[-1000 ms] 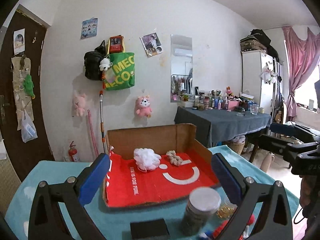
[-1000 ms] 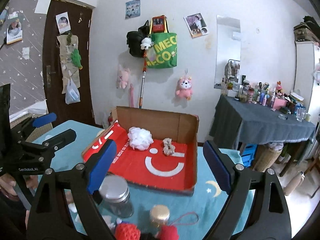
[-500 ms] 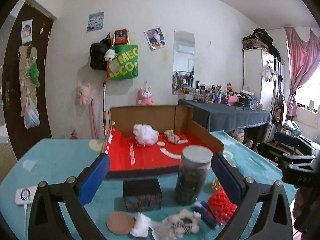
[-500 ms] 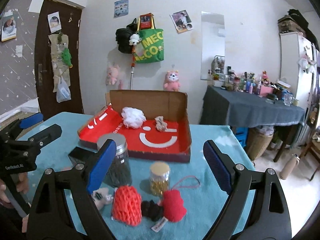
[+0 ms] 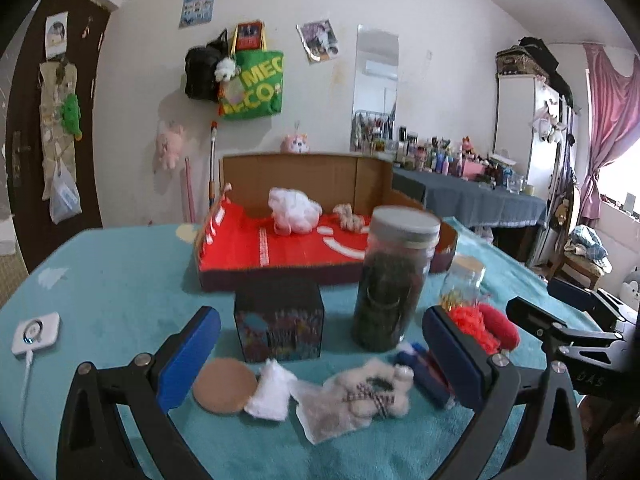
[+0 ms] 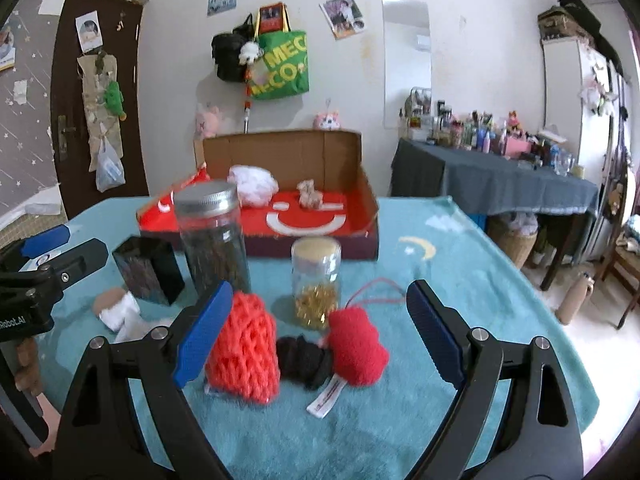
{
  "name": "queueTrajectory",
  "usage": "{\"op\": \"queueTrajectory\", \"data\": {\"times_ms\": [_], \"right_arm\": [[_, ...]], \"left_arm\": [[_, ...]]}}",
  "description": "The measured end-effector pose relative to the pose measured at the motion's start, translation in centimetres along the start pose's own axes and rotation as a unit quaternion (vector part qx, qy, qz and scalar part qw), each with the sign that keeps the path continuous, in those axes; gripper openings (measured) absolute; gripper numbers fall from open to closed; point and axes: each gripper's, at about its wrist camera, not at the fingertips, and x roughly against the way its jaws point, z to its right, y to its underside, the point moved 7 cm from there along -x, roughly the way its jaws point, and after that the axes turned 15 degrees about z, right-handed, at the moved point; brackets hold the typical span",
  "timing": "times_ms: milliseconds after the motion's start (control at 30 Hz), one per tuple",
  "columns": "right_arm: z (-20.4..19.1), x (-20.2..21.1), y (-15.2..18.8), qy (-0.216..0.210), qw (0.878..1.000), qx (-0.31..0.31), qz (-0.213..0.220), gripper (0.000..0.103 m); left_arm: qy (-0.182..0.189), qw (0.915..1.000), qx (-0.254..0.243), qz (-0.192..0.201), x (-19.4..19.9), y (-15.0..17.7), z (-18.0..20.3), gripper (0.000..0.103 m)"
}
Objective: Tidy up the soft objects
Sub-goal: 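Grasp the tan round sponge with the left gripper while the right gripper grasps the red knitted heart pouch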
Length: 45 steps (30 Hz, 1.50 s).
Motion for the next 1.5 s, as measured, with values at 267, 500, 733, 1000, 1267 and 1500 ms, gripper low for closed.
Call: {"op": "queueTrajectory", "data": {"times_ms": [267, 500, 733, 1000, 1267, 1500], "right_arm": [[0.3, -0.9, 2.4, 0.001, 0.999, -0.008, -0.034, 0.089], [1.3, -1.7, 3.1, 0.004, 0.998, -0.024, -0.055, 0.089], [2.9, -2.6, 3.6, 0.008, 0.996, -0.046, -0.075, 0.089], [5.1, -3.5, 3.7, -0.007, 0.991, -0.091, -0.096, 0.089], [7.6, -4.8, 4.4, -0.018, 0.98, -0.147, -0.132, 0.089], [7.1, -5.5, 4.9, -0.036, 0.976, -0.154, -0.151, 0.085]], "left_arm": [[-0.002, 0.9992, 0.001, -0.041, -1.1, 2.5, -0.3, 0.103], [-0.01, 0.9978, 0.001, -0.065, -2.0, 3.1, -1.5, 0.103], [-0.019, 0.9954, 0.008, -0.093, -2.5, 3.5, -3.9, 0.103], [-0.027, 0.9919, 0.014, -0.124, -3.2, 3.8, -7.1, 0.103], [-0.024, 0.9862, 0.002, -0.164, -3.7, 4.9, -9.5, 0.099], [-0.007, 0.9799, -0.026, -0.198, -3.5, 5.8, -10.0, 0.099]]}}
